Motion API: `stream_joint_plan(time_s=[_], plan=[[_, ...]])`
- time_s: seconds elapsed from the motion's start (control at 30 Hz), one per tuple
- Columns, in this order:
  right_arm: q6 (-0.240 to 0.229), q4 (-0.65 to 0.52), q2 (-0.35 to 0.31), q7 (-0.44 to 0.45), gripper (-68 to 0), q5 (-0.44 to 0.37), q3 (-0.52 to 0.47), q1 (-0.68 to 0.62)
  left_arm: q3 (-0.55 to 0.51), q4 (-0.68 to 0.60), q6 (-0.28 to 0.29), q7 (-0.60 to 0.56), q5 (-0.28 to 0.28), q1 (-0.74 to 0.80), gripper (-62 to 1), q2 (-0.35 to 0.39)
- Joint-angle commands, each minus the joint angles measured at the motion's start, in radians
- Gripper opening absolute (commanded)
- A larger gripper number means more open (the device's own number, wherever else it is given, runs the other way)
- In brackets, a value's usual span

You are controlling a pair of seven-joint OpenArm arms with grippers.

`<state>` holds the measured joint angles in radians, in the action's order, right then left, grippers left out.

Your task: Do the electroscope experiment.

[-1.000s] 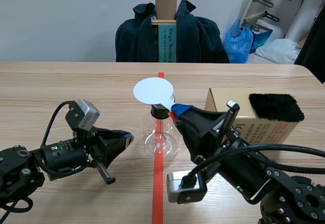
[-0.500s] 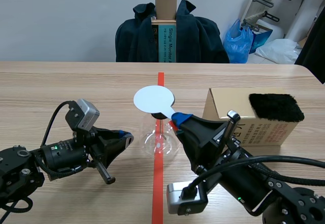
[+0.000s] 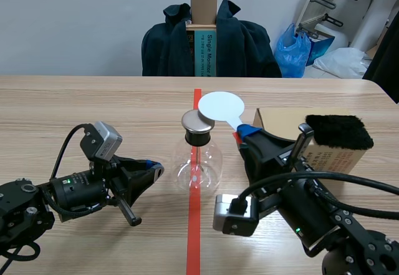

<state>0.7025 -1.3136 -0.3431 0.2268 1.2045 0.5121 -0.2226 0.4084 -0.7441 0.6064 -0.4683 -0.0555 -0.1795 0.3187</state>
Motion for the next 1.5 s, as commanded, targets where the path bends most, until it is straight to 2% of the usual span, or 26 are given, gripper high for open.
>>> stream_joint_plan(time_s=[0.0, 0.13, 0.27, 0.37, 0.53, 0.73, 1.13, 1.47], plan=[[0.013, -0.029, -0.006, -0.037, -66.7, -0.007, 0.000, 0.012, -0.004, -0.026, 0.006, -0.014, -0.010, -0.003, -57.7, -0.002], [0.013, -0.029, -0.006, -0.136, -66.7, -0.007, 0.000, 0.012, -0.004, -0.026, 0.006, -0.014, -0.010, -0.003, -57.7, -0.002], [0.013, -0.029, -0.006, -0.196, -66.7, -0.007, 0.000, 0.012, -0.004, -0.026, 0.006, -0.014, -0.010, -0.003, -57.7, -0.002], [0.012, -0.029, -0.006, -0.221, -66.7, -0.007, 0.000, 0.012, -0.004, -0.026, 0.006, -0.014, -0.010, -0.003, -57.7, -0.002], [0.012, -0.029, -0.006, -0.217, -66.7, -0.007, 0.000, 0.012, -0.004, -0.026, 0.006, -0.014, -0.010, -0.003, -57.7, -0.002], [0.012, -0.029, -0.006, -0.147, -66.7, -0.006, 0.000, 0.012, -0.005, -0.026, 0.006, -0.014, -0.010, -0.003, -57.7, -0.002], [0.016, -0.029, -0.006, 0.131, -66.7, -0.006, 0.000, 0.012, -0.005, -0.026, 0.006, -0.014, -0.010, -0.003, -57.7, -0.002], [0.016, -0.029, -0.005, 0.229, -66.7, -0.007, 0.000, 0.012, -0.005, -0.026, 0.006, -0.014, -0.010, -0.003, -57.7, -0.002]])
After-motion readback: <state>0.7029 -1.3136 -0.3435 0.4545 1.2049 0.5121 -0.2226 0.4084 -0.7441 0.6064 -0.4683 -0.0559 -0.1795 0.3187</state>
